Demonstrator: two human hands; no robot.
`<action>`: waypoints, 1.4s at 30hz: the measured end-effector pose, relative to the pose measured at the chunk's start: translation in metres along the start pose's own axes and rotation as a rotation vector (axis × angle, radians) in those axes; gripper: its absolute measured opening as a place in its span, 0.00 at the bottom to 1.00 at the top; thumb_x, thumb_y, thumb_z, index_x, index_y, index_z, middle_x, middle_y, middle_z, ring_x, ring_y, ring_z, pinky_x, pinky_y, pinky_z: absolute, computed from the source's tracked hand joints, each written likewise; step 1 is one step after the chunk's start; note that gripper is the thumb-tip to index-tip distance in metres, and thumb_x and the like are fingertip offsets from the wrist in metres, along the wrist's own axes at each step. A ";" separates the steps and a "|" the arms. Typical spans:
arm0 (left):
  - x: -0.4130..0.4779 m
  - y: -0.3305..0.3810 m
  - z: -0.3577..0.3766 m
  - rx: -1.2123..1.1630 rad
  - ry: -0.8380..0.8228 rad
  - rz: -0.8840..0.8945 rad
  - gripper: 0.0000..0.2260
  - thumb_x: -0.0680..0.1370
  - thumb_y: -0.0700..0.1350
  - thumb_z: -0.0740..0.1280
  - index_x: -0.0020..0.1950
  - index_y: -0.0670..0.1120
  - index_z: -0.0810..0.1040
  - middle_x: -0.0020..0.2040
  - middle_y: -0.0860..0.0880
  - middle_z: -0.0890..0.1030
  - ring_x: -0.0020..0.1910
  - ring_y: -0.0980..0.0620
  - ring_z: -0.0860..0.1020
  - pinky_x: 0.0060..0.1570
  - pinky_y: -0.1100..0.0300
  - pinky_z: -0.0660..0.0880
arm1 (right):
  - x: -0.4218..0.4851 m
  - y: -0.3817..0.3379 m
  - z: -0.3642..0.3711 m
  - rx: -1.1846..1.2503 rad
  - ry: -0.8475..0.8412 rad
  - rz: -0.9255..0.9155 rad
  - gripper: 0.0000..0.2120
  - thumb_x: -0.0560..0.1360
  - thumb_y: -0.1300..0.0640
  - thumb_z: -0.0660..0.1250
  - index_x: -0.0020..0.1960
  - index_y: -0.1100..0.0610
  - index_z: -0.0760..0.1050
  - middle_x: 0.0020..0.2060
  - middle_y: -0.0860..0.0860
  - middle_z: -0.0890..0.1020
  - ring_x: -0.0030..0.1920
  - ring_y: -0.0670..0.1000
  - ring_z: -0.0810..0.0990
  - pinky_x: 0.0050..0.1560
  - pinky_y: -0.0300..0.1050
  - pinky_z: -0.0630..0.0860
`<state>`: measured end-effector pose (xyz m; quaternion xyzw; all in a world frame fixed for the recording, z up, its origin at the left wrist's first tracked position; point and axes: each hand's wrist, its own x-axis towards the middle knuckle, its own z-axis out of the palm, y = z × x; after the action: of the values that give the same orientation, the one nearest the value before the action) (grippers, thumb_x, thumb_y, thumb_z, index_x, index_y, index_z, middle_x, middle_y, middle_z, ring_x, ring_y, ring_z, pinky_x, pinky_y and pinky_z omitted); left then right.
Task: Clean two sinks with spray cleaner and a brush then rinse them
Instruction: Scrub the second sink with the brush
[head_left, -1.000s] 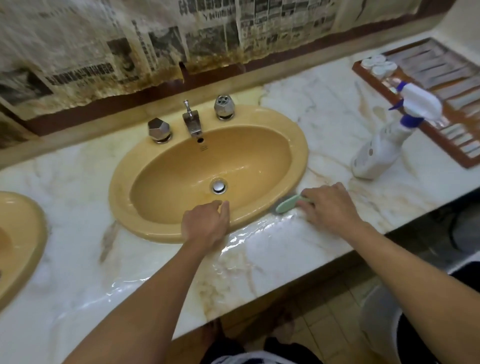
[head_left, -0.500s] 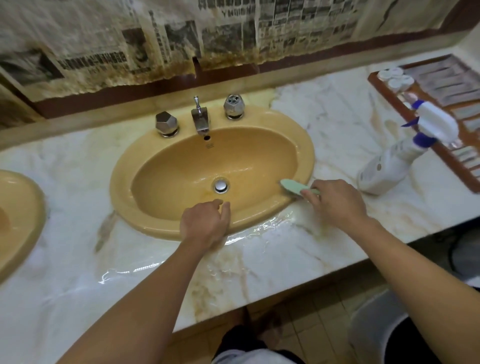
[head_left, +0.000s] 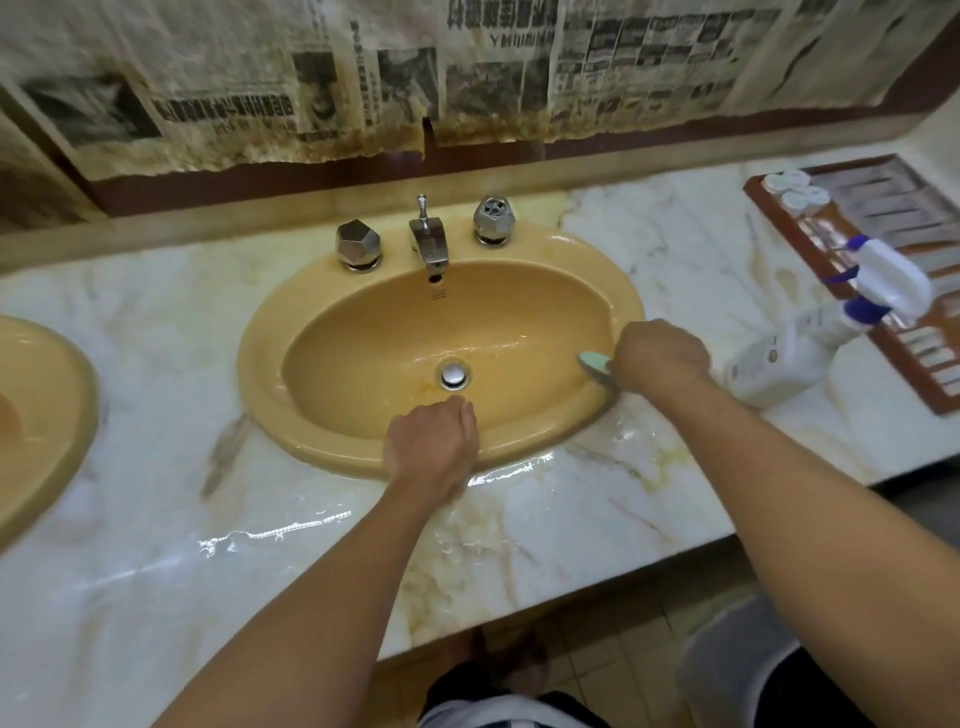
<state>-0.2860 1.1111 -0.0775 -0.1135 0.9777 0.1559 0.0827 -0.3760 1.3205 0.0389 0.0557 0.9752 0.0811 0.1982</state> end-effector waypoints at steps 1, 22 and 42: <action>0.000 0.000 0.000 -0.046 0.028 -0.022 0.19 0.85 0.52 0.47 0.56 0.50 0.77 0.46 0.47 0.83 0.43 0.43 0.77 0.45 0.51 0.71 | -0.006 -0.019 -0.002 -0.052 -0.023 -0.077 0.25 0.77 0.37 0.64 0.63 0.56 0.77 0.61 0.56 0.79 0.59 0.59 0.80 0.51 0.48 0.74; 0.002 0.006 0.007 0.095 -0.079 0.180 0.23 0.85 0.57 0.44 0.55 0.51 0.77 0.44 0.47 0.83 0.47 0.43 0.79 0.56 0.49 0.70 | -0.015 0.068 0.085 0.164 0.081 -0.363 0.14 0.78 0.38 0.64 0.40 0.47 0.72 0.33 0.45 0.78 0.38 0.50 0.78 0.37 0.45 0.64; 0.030 0.113 0.037 0.048 -0.235 0.130 0.28 0.85 0.59 0.40 0.82 0.52 0.58 0.71 0.49 0.76 0.67 0.44 0.74 0.68 0.46 0.64 | 0.003 0.070 0.081 0.567 -0.153 -0.129 0.15 0.86 0.55 0.48 0.47 0.59 0.68 0.47 0.64 0.80 0.49 0.62 0.81 0.49 0.50 0.76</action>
<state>-0.3383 1.2215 -0.0855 -0.0288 0.9701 0.1497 0.1889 -0.3416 1.4005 -0.0229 0.0527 0.9427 -0.2117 0.2526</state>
